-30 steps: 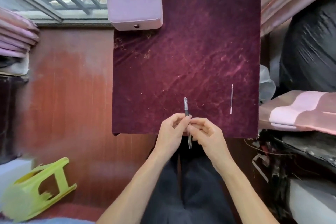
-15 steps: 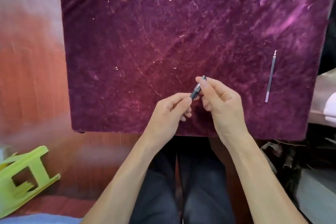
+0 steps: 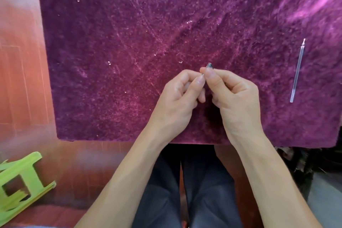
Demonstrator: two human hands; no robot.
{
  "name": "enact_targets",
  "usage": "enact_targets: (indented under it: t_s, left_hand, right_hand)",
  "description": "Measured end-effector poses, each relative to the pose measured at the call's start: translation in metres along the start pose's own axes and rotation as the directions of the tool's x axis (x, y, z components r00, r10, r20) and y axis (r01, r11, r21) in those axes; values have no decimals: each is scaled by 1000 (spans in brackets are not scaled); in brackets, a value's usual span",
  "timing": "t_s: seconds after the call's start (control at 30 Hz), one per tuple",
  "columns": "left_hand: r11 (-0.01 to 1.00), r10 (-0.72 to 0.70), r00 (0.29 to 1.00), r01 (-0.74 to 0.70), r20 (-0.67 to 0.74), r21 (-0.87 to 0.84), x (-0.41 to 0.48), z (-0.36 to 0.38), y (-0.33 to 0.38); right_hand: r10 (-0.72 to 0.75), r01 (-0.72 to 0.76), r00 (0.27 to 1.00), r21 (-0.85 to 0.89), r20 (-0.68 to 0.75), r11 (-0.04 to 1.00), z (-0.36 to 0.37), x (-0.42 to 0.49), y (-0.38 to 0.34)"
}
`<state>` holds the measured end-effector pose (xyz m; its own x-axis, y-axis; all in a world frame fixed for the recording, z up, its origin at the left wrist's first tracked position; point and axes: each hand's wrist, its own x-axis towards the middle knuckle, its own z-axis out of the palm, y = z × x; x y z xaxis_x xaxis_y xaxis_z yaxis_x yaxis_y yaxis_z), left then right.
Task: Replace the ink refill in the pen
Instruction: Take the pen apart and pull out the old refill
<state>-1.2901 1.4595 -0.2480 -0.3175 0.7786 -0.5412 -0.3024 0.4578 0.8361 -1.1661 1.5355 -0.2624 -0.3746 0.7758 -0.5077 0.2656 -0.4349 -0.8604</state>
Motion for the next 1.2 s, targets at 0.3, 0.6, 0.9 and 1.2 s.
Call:
enact_targets:
  t_s: [0.3,0.6,0.9,1.2]
  left_hand:
    - [992,106,991,-100,-85,73,1,10,15]
    - [993,117,992,-117,-51,0,3,8,14]
    - [995,92,994,-94,-67,-32,10,1,30]
    - [966,-72,991,40,-116,-255,31,-9,40]
  right_hand:
    - [46,-38,997,143,-56,989,4,2,-6]
    - [38,-30,998,184,-40,982,5,2,-10]
    - [40,-33,999,173,-34,984,11,17,-30]
    - [-95,87,990,-82,-106,993,14,88,-87]
